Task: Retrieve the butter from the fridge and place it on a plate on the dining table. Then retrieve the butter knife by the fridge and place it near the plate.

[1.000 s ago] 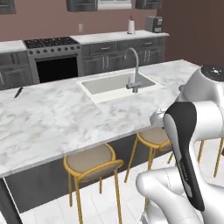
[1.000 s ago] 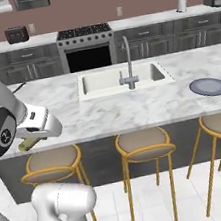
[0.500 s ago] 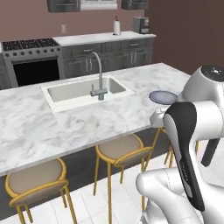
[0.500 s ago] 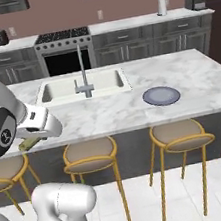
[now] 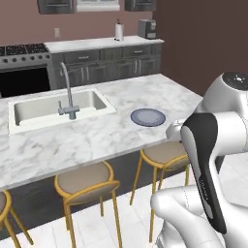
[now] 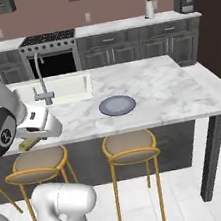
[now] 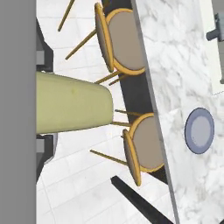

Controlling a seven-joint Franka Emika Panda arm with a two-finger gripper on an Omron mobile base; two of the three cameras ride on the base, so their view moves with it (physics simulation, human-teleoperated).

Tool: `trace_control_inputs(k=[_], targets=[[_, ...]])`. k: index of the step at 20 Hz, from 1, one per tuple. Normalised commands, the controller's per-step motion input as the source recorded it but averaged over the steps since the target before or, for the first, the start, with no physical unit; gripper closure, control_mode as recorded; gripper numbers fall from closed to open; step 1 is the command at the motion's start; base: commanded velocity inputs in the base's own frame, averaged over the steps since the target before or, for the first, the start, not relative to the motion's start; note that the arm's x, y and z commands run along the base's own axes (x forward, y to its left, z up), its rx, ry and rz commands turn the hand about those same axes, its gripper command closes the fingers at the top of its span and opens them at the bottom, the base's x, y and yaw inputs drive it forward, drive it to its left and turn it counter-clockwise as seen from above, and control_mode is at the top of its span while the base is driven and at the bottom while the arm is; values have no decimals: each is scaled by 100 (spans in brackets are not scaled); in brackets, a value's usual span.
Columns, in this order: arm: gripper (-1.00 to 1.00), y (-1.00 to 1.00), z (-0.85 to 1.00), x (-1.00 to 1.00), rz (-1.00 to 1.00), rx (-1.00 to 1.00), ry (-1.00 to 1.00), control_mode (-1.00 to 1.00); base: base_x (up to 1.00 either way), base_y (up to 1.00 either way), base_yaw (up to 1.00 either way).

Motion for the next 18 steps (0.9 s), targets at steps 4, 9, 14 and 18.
trace_control_inputs(k=[4, 9, 14, 18], targets=[[100, 0, 0, 0, 0, 0, 0, 100, 0, -96, 12], [100, 0, 0, 0, 0, 0, 0, 100, 15, -94, 19], [100, 0, 0, 0, 0, 0, 0, 100, 26, -50, 15], [100, 0, 0, 0, 0, 0, 0, 100, 40, -7, 10]])
